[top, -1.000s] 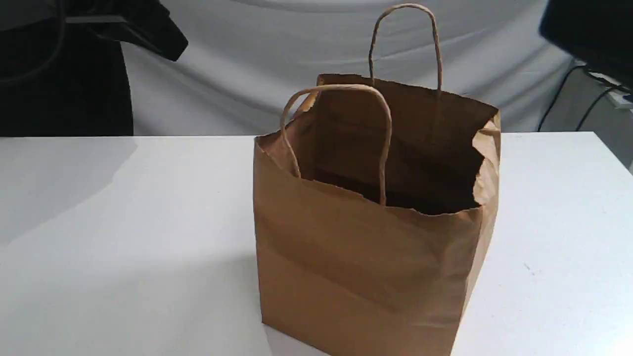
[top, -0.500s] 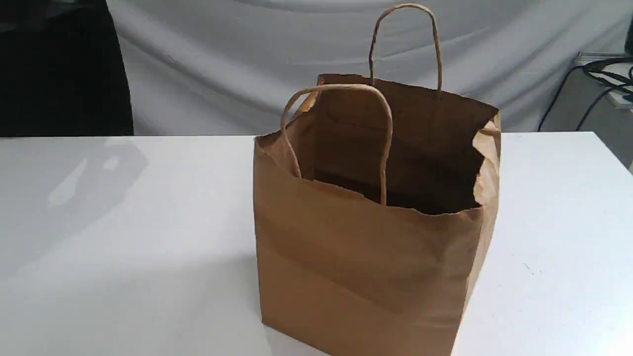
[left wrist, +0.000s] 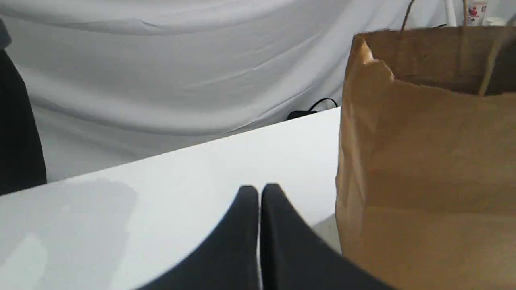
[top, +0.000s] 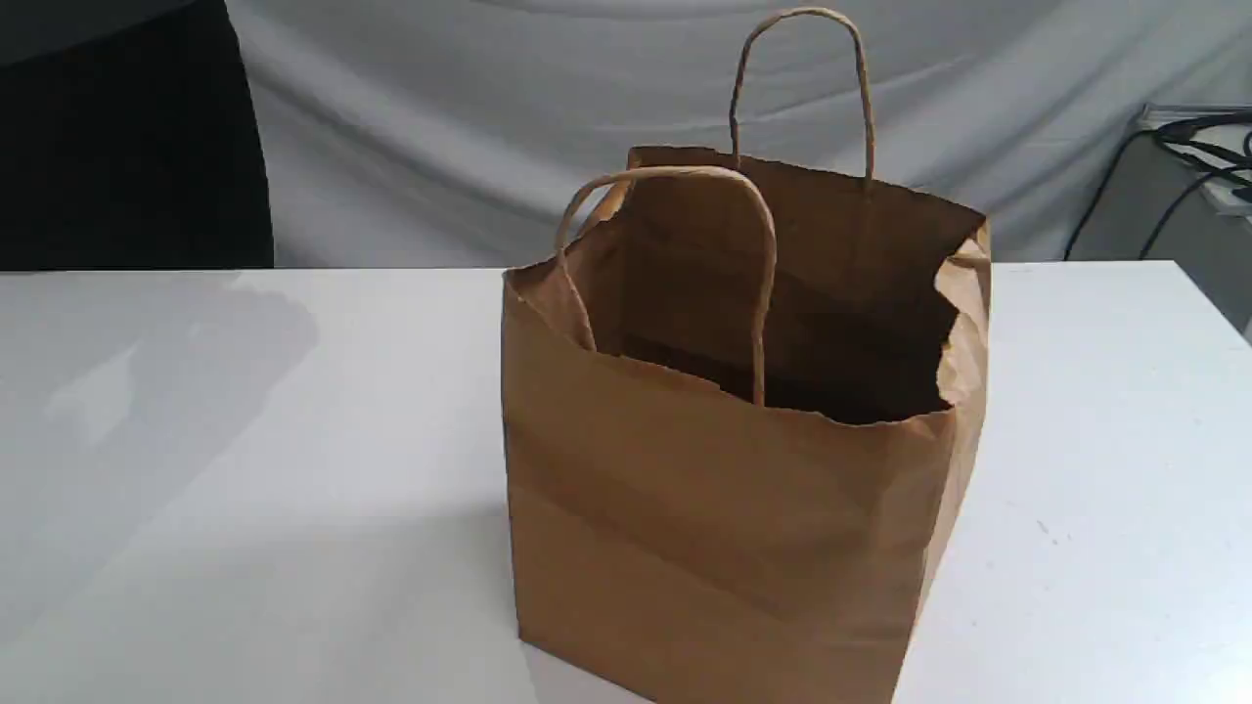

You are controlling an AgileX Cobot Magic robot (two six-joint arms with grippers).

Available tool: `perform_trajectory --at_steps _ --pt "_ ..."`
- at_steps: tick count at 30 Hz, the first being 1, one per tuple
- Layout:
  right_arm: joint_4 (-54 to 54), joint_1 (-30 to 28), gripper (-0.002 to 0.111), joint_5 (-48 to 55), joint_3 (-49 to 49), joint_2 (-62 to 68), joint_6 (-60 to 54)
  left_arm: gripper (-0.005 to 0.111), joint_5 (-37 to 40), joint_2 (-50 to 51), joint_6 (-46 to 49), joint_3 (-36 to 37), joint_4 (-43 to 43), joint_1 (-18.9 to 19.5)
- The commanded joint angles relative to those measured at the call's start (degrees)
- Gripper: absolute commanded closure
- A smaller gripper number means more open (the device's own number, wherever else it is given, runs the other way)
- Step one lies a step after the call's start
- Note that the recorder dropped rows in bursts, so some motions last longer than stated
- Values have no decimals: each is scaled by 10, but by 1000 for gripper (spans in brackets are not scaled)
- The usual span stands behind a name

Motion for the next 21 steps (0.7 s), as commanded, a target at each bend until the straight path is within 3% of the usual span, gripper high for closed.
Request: perform_trajectory --at_steps 1,9,21 --pt "-1 -5 108 -10 43 -39 15 107 -19 -52 -21 58 -6 0" --pt "14 -5 108 6 62 -70 16 107 -89 -92 -30 83 -8 0" --pt "34 -5 108 -11 62 -70 13 107 -88 -92 -30 83 -1 0"
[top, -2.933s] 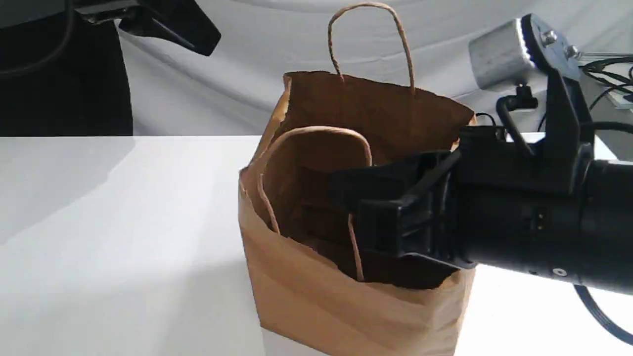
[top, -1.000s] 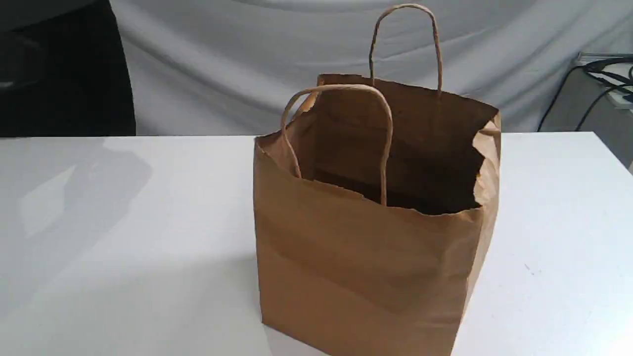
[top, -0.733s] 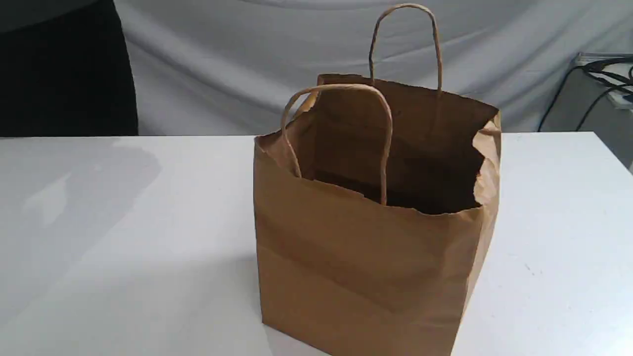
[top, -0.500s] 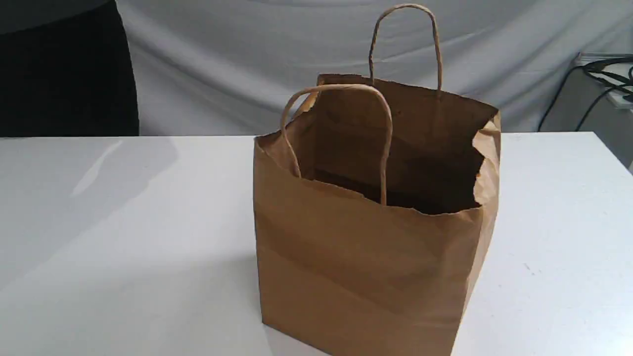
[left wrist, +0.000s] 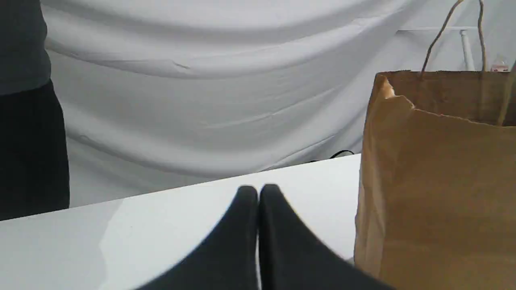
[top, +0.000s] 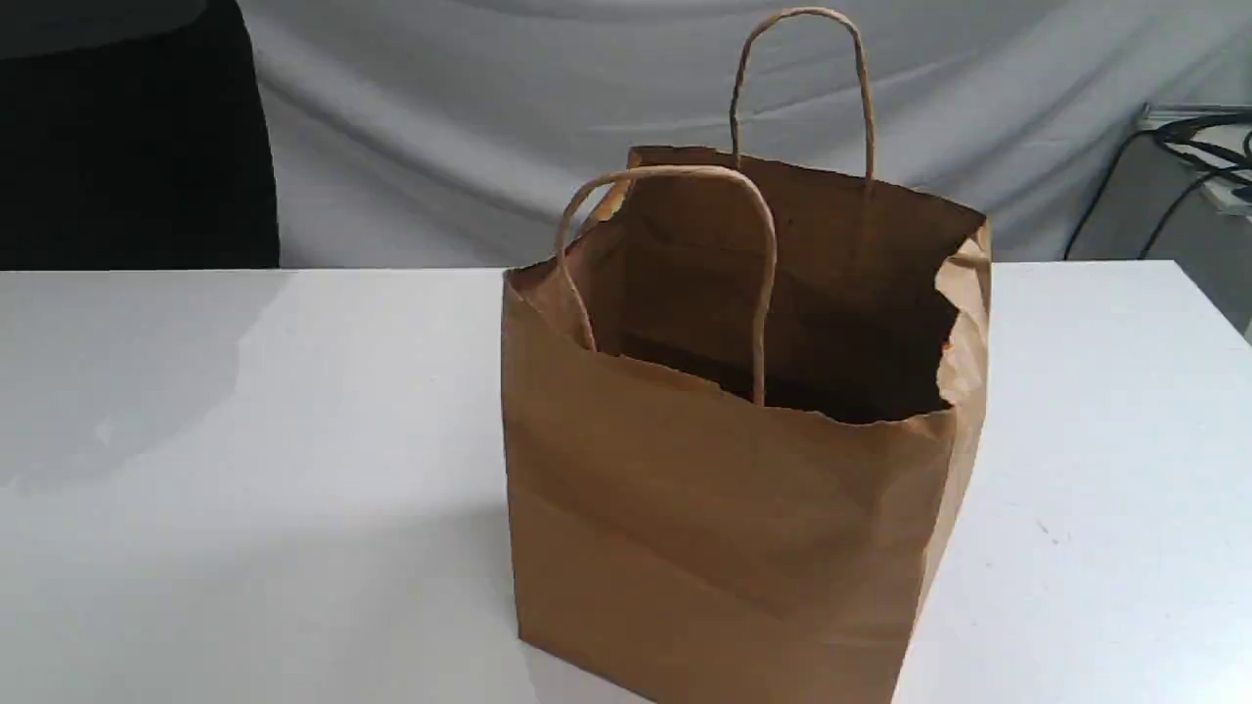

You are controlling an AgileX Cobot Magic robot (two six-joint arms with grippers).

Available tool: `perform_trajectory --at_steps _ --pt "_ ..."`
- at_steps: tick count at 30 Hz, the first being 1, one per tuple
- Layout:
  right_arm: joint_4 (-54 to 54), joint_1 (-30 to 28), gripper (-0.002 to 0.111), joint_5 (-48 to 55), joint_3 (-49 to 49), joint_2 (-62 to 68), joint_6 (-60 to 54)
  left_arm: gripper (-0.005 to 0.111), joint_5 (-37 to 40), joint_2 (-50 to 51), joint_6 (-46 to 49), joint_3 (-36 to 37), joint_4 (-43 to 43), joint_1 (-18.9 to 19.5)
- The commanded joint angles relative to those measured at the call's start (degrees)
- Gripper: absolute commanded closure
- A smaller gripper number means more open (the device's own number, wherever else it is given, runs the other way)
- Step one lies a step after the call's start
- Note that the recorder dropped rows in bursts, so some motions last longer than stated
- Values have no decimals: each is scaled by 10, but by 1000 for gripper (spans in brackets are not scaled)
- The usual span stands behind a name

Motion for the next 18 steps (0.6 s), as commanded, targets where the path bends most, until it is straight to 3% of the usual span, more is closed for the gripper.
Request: perform_trajectory --at_steps 1,18 --pt "5 -5 108 -12 4 -2 -1 107 -6 -3 -5 2 0 0" --pt "-40 -5 108 4 4 -2 2 107 -6 -3 -5 2 0 0"
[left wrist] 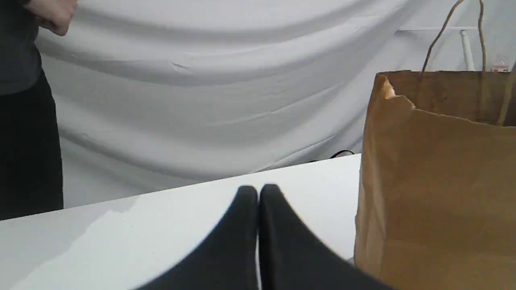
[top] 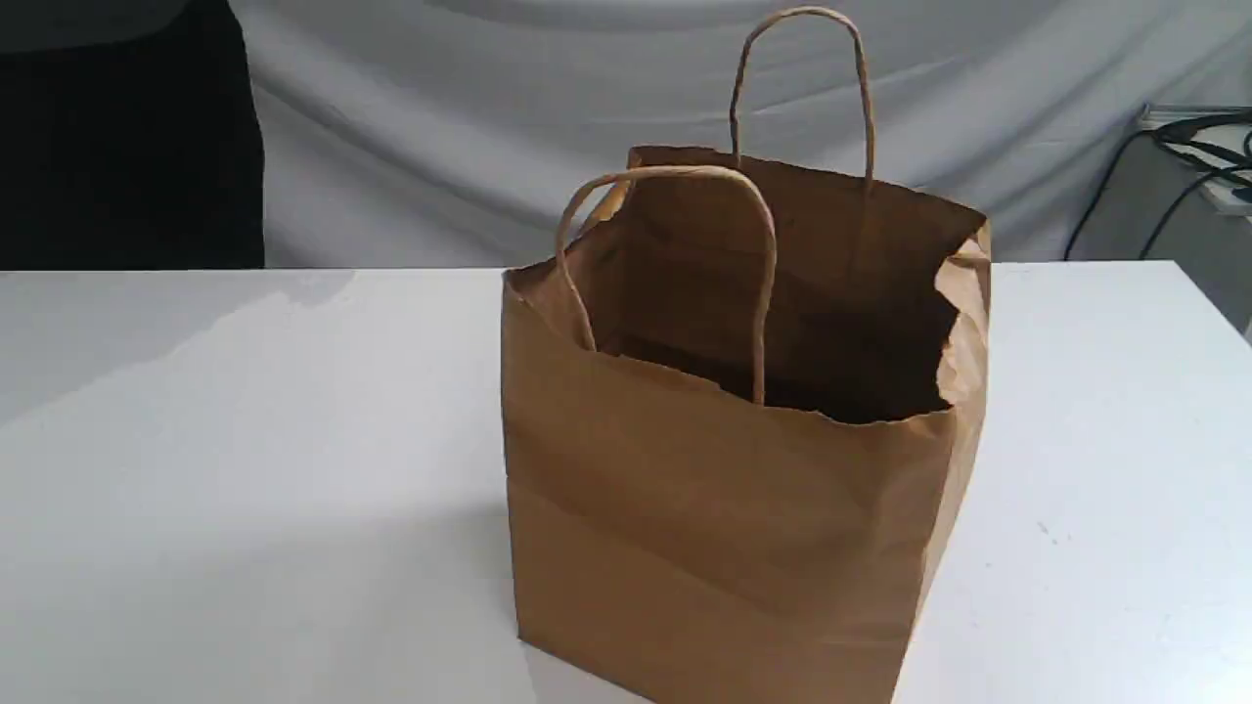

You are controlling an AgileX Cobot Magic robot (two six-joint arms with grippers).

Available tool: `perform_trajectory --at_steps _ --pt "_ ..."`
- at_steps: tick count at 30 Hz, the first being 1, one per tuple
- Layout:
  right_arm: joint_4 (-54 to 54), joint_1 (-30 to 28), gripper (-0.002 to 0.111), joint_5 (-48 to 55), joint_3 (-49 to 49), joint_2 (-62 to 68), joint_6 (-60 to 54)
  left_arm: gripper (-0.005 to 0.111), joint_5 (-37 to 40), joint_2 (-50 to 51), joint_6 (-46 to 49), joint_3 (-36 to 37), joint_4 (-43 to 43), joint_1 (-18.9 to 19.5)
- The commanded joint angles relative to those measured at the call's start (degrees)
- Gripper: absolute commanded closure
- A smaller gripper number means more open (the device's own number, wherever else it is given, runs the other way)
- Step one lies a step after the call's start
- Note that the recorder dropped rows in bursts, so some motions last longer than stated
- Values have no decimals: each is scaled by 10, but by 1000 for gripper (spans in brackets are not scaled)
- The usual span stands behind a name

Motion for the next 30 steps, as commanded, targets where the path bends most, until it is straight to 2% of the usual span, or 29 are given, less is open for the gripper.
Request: perform_trajectory --at_steps 1,4,8,12,19,24,30 --pt "-5 -5 108 -2 4 -2 2 107 -6 -3 -5 2 0 0" --pt "-5 -10 108 -53 6 -21 3 107 -6 -3 -5 2 0 0" --pt "-9 -49 108 -229 47 -79 -1 107 -6 -3 -5 2 0 0" --pt "0 -100 108 -381 138 -143 2 107 -6 -3 -5 2 0 0" --pt "0 -189 108 -518 261 -202 54 107 -6 -3 -5 2 0 0" --pt "-13 -234 108 -451 261 -209 63 107 -6 -3 -5 2 0 0" --pt "-14 -247 108 -291 261 -223 63 107 -6 -3 -5 2 0 0"
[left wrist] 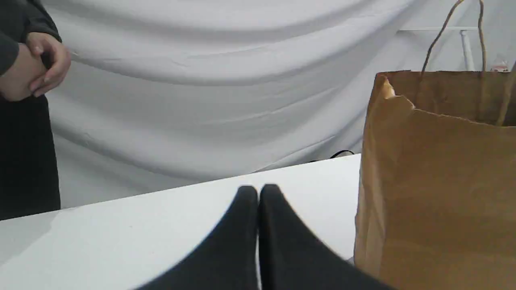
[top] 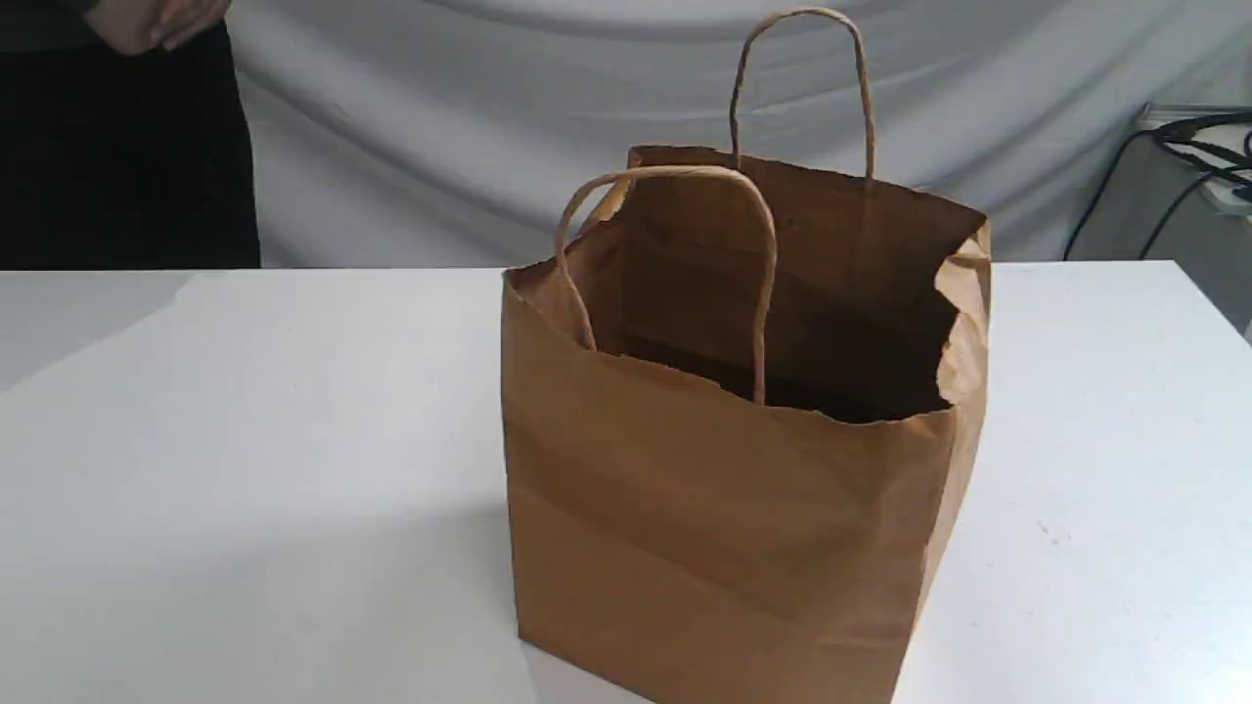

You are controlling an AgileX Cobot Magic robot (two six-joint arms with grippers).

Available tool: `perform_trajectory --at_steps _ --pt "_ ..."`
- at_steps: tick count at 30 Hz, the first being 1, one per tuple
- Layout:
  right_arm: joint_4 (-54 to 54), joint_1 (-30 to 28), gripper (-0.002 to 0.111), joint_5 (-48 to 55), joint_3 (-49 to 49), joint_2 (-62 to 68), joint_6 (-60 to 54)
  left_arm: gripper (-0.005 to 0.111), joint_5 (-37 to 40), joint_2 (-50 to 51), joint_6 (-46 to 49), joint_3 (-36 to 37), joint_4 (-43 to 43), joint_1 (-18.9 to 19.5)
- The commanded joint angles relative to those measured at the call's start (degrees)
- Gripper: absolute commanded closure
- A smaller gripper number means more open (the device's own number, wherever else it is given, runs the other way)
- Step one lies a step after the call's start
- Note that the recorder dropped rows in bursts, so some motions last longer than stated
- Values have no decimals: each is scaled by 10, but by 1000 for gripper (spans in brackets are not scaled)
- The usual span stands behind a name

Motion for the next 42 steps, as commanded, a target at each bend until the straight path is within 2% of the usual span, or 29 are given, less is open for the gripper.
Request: perform_trajectory --at_steps 1,42 --pt "-6 -5 108 82 3 -5 1 107 -6 -3 -5 2 0 0" --pt "14 -3 108 100 3 -5 2 107 -2 -3 -8 2 8 0"
